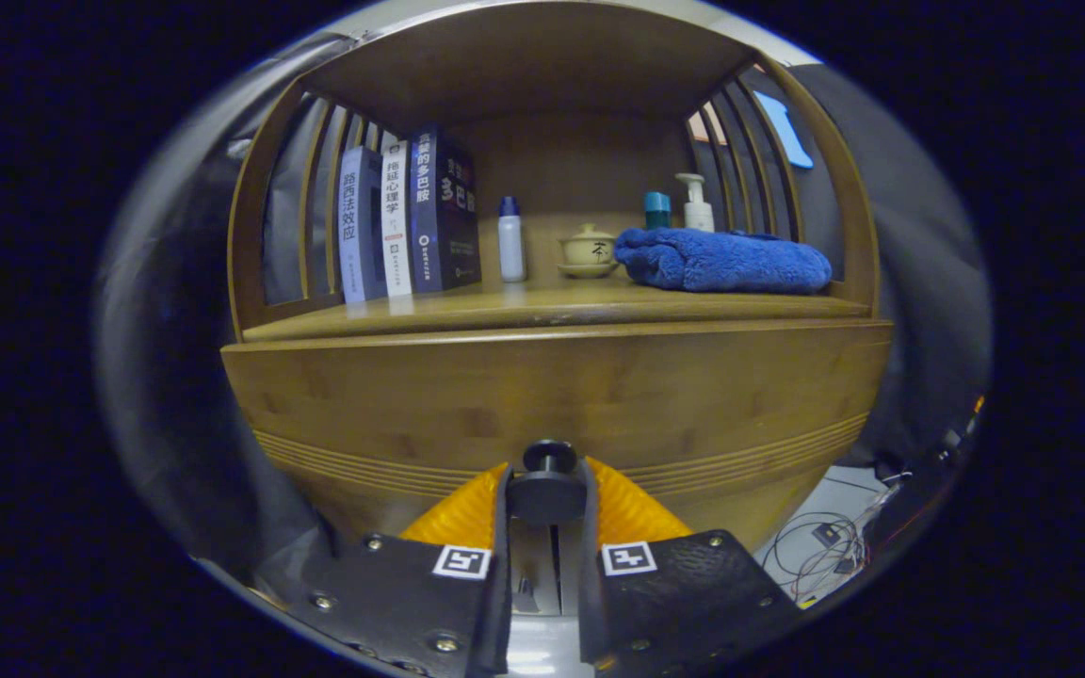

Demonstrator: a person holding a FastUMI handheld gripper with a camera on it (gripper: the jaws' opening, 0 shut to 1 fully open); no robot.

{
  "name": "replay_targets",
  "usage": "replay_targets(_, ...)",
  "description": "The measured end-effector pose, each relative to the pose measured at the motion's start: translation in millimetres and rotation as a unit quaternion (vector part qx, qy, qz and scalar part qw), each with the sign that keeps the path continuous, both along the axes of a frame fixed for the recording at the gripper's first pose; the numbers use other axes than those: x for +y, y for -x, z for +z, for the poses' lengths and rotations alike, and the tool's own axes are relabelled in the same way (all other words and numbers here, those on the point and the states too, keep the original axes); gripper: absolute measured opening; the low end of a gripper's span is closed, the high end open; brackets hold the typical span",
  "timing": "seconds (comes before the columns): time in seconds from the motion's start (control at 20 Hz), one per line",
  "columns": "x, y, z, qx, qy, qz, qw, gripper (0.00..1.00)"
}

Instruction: Pull open the drawer, take out the items inside it, and place them on the countertop above the cabinet.

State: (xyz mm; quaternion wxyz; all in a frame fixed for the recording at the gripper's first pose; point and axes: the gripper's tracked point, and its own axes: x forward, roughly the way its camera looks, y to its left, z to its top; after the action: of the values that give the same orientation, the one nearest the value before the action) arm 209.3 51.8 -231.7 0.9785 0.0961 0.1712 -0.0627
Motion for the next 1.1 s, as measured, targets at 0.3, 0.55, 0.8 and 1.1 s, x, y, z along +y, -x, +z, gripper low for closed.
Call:
replay_targets(0.3,5,52,5,0.006,0.000,0.006,1.000,0.29)
replay_targets(0.55,9,89,9,0.010,-0.003,0.010,1.000,0.29)
replay_targets(0.8,13,121,7,0.023,-0.017,0.014,1.000,0.29)
replay_targets(1.1,24,152,5,0.042,-0.023,0.027,0.998,0.29)
